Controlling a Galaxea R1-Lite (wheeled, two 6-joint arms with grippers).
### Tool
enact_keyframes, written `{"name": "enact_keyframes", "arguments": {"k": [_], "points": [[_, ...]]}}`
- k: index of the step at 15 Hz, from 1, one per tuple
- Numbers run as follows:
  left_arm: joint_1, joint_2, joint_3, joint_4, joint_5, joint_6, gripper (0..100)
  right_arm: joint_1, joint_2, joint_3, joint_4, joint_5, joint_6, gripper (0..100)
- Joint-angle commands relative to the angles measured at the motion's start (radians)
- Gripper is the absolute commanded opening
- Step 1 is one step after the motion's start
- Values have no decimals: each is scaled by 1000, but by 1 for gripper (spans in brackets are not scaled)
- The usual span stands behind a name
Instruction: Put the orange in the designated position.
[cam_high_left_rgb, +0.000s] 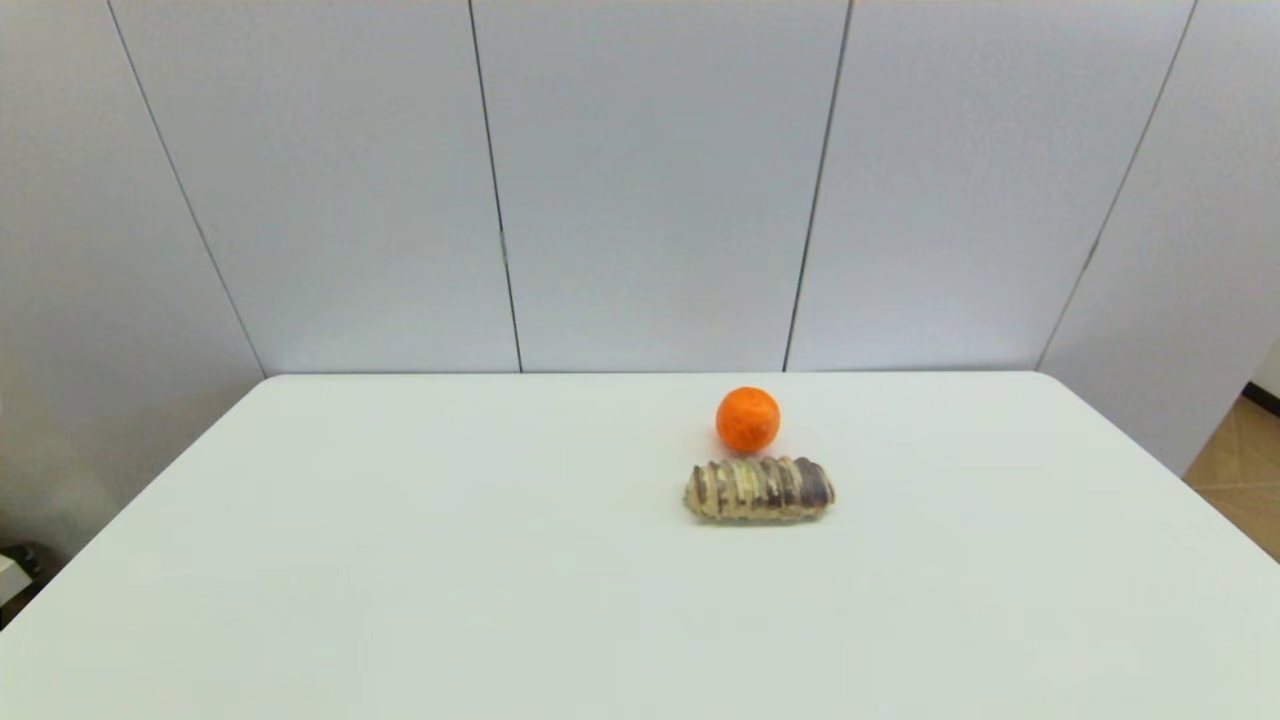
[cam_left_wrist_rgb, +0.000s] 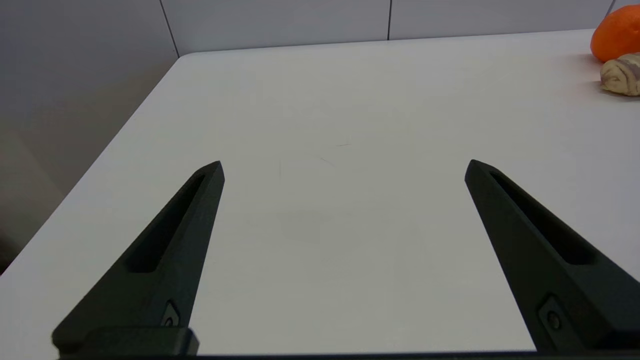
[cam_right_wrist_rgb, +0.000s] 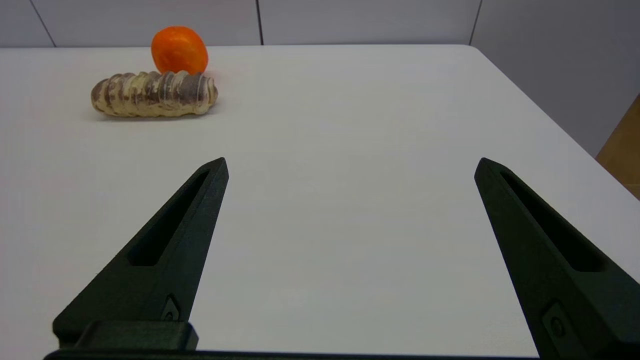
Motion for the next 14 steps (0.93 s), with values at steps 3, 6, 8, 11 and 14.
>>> {"name": "enact_keyframes", "arguments": {"k": [3,6,8,11,14], "points": [[0,-1,0,0,0,0,100,0,1,0,0,0,0,100],[1,-1,0,0,-2,-3,100,0,1,0,0,0,0,100],[0,-1,0,1,-2,-7,100,0,1,0,0,0,0,100],[0,-1,0,1,23,-63,100,0,1,0,0,0,0,100],[0,-1,0,0,37,-102,100,0,1,0,0,0,0,100]]}}
